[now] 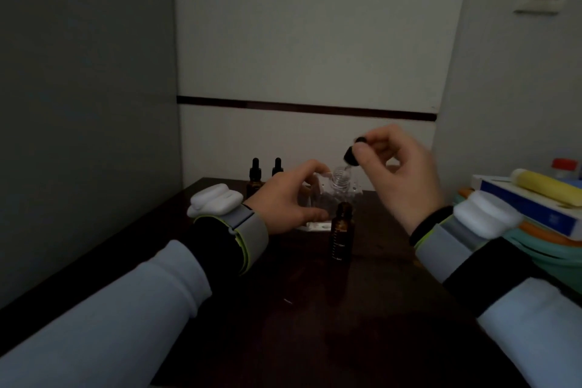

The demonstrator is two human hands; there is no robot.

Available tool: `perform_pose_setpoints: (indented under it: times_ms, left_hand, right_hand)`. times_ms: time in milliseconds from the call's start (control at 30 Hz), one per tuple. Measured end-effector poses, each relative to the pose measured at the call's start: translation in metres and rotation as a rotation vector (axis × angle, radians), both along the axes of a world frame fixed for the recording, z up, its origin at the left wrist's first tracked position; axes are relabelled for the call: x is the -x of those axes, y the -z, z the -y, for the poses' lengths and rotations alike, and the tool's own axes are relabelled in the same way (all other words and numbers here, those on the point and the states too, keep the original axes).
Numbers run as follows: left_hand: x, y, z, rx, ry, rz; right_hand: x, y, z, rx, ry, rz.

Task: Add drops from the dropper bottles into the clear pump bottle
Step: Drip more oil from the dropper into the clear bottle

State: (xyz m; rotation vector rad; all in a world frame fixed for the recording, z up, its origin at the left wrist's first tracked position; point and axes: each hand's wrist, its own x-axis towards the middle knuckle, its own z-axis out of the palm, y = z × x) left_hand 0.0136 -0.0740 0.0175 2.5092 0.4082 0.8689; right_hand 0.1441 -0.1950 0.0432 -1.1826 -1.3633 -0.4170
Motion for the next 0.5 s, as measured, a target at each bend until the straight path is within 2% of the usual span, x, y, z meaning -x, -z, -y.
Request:
perform_pose_setpoints:
  times_ms: [100, 500]
  left_hand:
    - [0.0006, -0.0002, 0.0007, 0.007, -0.005, -0.011]
    - [0.0013, -0.0016, 0.0034, 0.021, -0.001, -0.015]
  right_hand:
    - [0.0009, 0.0045, -0.0031, 0.126, 0.028, 0.049]
    - [-0.0015, 0.0014, -0.0015, 0.136, 0.010, 0.044]
